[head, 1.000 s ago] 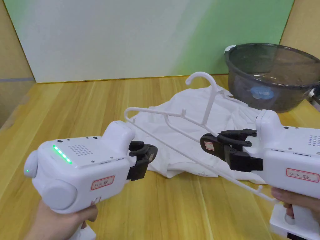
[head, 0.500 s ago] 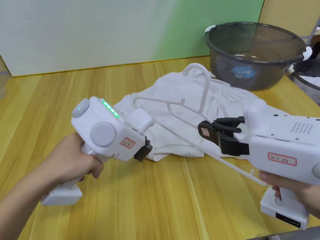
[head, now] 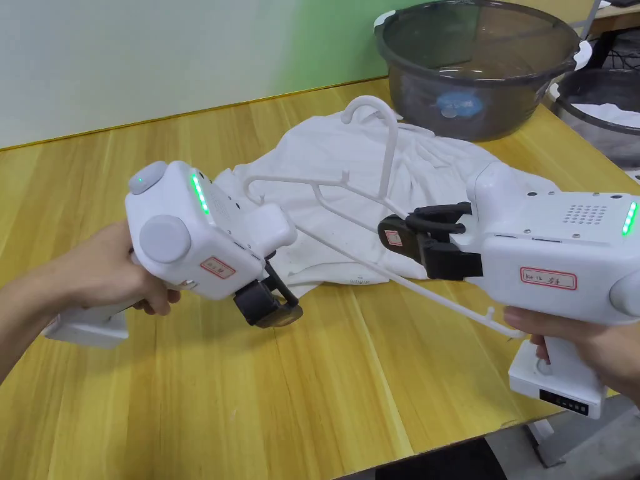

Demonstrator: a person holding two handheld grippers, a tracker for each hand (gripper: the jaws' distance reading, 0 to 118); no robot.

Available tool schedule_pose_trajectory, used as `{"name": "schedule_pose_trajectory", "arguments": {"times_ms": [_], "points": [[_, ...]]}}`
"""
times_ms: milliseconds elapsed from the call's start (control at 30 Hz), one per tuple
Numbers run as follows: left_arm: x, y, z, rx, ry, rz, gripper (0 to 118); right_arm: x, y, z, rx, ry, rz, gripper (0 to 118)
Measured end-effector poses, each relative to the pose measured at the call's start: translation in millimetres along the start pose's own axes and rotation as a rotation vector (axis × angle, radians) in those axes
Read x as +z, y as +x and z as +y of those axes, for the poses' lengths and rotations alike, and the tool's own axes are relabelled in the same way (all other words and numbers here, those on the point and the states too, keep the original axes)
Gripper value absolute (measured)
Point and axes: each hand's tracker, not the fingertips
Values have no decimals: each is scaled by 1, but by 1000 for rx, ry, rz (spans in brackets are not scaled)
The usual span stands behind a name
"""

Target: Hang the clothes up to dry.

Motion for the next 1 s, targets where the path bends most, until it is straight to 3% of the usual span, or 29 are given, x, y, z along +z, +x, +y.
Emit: {"name": "schedule_pose_trajectory", "arguments": {"times_ms": [233, 400, 600, 733, 867, 1000], "points": [[-26, -20, -6, -70, -107, 16, 91, 2, 4, -4, -21, -2, -17, 6], [-29, -31, -13, 9, -51, -61, 84, 3, 5, -7, -32, -8, -11, 6], [-27, -31, -12, -62, -17, -31, 83, -3, 6, -8, -33, -43, -30, 6], [-32, -36, -15, -71, -23, -23, 62, -4, 5, -9, -29, -39, -21, 6], [-37, -39, -20, -60, -23, -48, 52, -9, 4, -9, -27, -48, -19, 6], [-37, -36, -21, -83, -23, -12, 52, -13, 4, -8, -22, -73, -25, 6]]}}
